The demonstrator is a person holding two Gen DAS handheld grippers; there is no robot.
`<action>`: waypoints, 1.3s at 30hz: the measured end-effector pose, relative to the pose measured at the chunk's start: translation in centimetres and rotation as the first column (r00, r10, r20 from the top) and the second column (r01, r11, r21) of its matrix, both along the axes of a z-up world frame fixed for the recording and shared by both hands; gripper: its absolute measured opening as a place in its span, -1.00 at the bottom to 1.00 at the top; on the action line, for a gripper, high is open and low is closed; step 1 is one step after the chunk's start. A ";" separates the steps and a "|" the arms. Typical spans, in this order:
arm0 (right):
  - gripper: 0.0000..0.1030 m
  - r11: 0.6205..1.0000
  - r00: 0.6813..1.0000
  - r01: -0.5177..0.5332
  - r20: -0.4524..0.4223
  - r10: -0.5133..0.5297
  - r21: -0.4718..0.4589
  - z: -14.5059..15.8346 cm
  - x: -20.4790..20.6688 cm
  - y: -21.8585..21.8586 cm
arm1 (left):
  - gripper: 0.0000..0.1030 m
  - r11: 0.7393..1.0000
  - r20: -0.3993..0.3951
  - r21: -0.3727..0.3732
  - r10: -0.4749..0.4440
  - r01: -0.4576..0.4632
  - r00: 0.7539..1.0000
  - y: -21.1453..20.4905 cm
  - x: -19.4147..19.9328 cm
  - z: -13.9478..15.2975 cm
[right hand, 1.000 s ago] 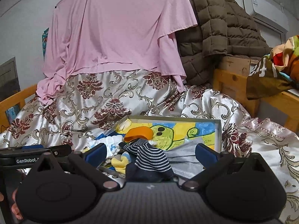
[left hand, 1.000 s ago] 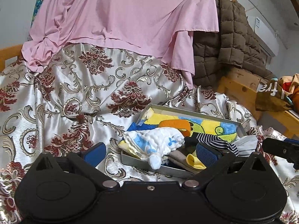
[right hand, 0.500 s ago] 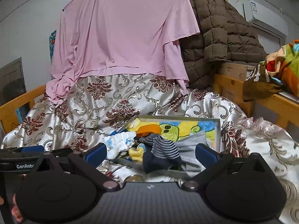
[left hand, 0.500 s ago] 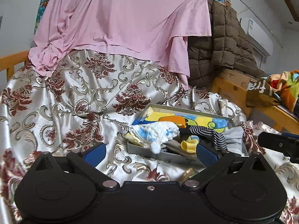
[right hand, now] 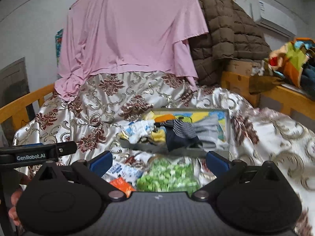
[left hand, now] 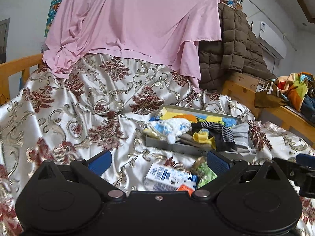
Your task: Organize soft objects
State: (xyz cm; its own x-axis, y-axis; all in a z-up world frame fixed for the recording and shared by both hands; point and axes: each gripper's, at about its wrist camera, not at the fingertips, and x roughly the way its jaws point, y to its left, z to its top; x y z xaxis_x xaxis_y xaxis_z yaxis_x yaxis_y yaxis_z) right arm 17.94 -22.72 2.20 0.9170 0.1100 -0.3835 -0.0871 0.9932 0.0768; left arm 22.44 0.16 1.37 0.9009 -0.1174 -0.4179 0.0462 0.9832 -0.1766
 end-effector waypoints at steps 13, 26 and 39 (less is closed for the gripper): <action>1.00 0.990 0.994 0.095 -0.055 -0.090 0.105 -2.3 -4.9 -0.7 | 0.98 1.000 -0.012 0.015 0.013 -0.013 1.000 1.3 -5.7 -2.0; 1.00 0.992 0.995 0.091 -0.037 -0.088 0.083 -4.1 -7.7 0.2 | 0.98 0.999 -0.010 0.021 0.048 -0.048 0.999 2.3 -8.9 -3.7; 1.00 0.994 0.995 0.091 -0.033 -0.090 0.058 -5.5 -7.6 0.3 | 0.98 0.998 -0.006 0.050 0.044 -0.043 0.999 2.2 -9.2 -4.0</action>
